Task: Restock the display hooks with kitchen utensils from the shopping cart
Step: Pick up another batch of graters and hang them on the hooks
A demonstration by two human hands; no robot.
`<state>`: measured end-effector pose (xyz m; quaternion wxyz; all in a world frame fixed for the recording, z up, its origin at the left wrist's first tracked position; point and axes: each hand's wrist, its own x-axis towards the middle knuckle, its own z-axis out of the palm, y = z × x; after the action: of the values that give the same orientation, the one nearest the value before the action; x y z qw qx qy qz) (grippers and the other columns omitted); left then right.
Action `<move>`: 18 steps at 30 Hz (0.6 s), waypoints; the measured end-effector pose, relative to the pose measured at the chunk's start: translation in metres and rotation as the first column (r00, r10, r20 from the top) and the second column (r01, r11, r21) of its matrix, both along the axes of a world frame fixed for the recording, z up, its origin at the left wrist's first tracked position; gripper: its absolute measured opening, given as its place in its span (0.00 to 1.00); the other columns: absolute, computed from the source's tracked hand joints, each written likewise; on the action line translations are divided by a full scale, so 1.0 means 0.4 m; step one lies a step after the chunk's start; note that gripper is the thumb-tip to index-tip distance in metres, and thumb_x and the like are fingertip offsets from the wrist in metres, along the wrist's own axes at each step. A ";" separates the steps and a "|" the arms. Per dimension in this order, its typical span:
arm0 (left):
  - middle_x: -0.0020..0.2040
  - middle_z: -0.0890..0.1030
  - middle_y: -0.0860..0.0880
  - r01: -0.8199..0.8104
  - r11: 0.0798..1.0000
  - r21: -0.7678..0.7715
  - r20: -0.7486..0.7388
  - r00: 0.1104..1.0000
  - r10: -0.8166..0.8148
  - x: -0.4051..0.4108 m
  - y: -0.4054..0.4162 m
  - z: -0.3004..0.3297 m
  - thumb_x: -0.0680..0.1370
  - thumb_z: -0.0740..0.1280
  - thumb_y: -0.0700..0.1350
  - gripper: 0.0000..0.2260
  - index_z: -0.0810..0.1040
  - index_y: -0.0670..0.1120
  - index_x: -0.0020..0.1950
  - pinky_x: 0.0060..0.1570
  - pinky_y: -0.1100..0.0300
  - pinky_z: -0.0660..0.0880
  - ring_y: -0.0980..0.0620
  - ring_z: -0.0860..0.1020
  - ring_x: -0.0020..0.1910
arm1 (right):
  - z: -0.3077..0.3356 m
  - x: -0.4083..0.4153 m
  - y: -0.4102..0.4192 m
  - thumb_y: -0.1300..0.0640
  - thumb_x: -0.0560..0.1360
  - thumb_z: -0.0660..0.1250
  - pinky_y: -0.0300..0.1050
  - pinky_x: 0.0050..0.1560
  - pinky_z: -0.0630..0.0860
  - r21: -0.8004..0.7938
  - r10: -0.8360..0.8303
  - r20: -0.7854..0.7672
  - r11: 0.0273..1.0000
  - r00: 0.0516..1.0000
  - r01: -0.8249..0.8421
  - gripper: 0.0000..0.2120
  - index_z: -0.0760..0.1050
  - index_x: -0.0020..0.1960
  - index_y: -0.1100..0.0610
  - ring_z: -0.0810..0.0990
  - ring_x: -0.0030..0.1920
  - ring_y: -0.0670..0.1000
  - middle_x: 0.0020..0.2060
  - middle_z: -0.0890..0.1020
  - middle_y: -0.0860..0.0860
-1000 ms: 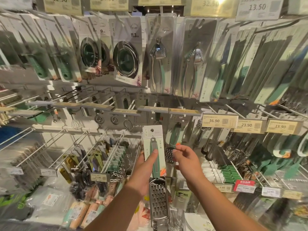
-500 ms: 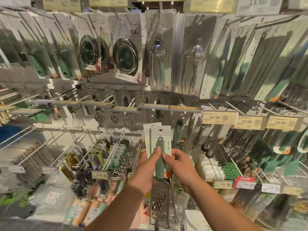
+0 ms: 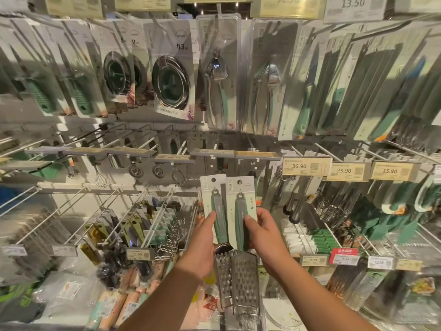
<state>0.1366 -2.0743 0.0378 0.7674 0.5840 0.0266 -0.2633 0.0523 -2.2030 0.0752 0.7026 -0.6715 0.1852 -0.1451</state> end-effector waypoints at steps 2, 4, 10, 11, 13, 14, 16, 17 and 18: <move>0.75 0.74 0.54 -0.014 0.999 -0.035 -0.001 1.000 0.014 0.023 -0.005 -0.043 0.65 0.74 0.75 0.42 0.70 0.63 0.76 0.76 0.39 0.63 0.49 0.71 0.75 | 0.008 0.000 -0.007 0.57 0.85 0.62 0.51 0.48 0.82 -0.009 -0.023 0.021 1.000 1.000 0.023 0.05 0.75 0.59 0.50 0.85 0.52 0.53 0.56 0.85 0.52; 0.77 0.72 0.54 -0.009 0.999 -0.046 -0.020 1.000 0.008 0.037 -0.011 -0.070 0.61 0.75 0.76 0.45 0.70 0.64 0.76 0.77 0.38 0.62 0.48 0.70 0.76 | 0.022 -0.001 -0.007 0.54 0.84 0.64 0.59 0.59 0.80 -0.019 -0.065 0.041 0.998 0.997 0.066 0.06 0.75 0.60 0.49 0.84 0.57 0.55 0.56 0.84 0.50; 0.70 0.80 0.52 0.000 0.997 -0.075 -0.026 1.000 -0.002 0.012 -0.010 -0.022 0.69 0.72 0.70 0.34 0.73 0.61 0.73 0.74 0.37 0.66 0.46 0.77 0.70 | 0.043 0.018 -0.031 0.52 0.84 0.64 0.57 0.57 0.80 -0.095 -0.191 0.071 0.976 0.979 0.198 0.06 0.73 0.61 0.47 0.83 0.54 0.54 0.53 0.83 0.49; 0.72 0.78 0.53 0.001 0.998 -0.062 -0.006 1.000 -0.002 0.014 -0.011 -0.025 0.69 0.71 0.72 0.36 0.72 0.62 0.74 0.75 0.37 0.65 0.47 0.76 0.71 | 0.043 0.024 -0.039 0.54 0.84 0.63 0.54 0.54 0.80 -0.106 -0.209 0.064 0.971 0.976 0.215 0.07 0.73 0.62 0.48 0.83 0.52 0.53 0.52 0.83 0.49; 0.73 0.76 0.54 -0.008 0.999 -0.034 0.051 0.999 0.009 0.015 -0.010 -0.019 0.71 0.69 0.71 0.33 0.70 0.63 0.75 0.74 0.37 0.66 0.48 0.76 0.70 | 0.046 0.031 -0.044 0.51 0.84 0.63 0.55 0.55 0.80 -0.150 -0.238 0.038 0.959 0.971 0.241 0.12 0.72 0.66 0.51 0.82 0.51 0.52 0.52 0.83 0.48; 0.74 0.76 0.55 -0.023 1.000 -0.018 0.063 0.998 0.024 0.016 -0.008 -0.015 0.74 0.67 0.70 0.32 0.69 0.62 0.76 0.74 0.38 0.67 0.49 0.77 0.70 | 0.049 0.033 -0.043 0.49 0.83 0.63 0.58 0.59 0.80 -0.167 -0.253 0.023 0.953 0.967 0.254 0.15 0.72 0.68 0.51 0.82 0.53 0.52 0.54 0.82 0.48; 0.77 0.71 0.56 -0.059 0.998 0.010 0.085 0.995 0.058 0.019 -0.002 -0.014 0.73 0.67 0.70 0.34 0.66 0.63 0.78 0.73 0.38 0.68 0.48 0.74 0.72 | 0.046 0.040 -0.042 0.44 0.80 0.64 0.64 0.61 0.79 -0.189 -0.264 0.016 0.946 0.964 0.263 0.19 0.72 0.69 0.49 0.82 0.56 0.54 0.57 0.82 0.47; 0.78 0.70 0.55 -0.064 0.998 0.022 0.089 0.994 0.062 0.021 0.002 -0.013 0.72 0.67 0.71 0.37 0.65 0.63 0.79 0.72 0.39 0.70 0.48 0.73 0.73 | 0.041 0.048 -0.046 0.42 0.79 0.64 0.65 0.61 0.79 -0.195 -0.269 0.020 0.944 0.963 0.268 0.20 0.72 0.68 0.49 0.82 0.56 0.54 0.56 0.82 0.47; 0.78 0.71 0.54 -0.067 0.997 0.026 0.086 0.994 0.064 0.020 0.006 -0.007 0.72 0.67 0.71 0.37 0.64 0.62 0.79 0.69 0.43 0.74 0.48 0.74 0.72 | 0.039 0.055 -0.048 0.42 0.78 0.64 0.65 0.61 0.79 -0.195 -0.273 0.021 0.942 0.962 0.272 0.21 0.72 0.68 0.49 0.82 0.55 0.54 0.55 0.83 0.47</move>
<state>0.1445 -2.0719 0.0351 0.7675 0.6045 0.0167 -0.2125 0.0742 -2.2223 0.0908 0.6055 -0.7059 0.2635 -0.2562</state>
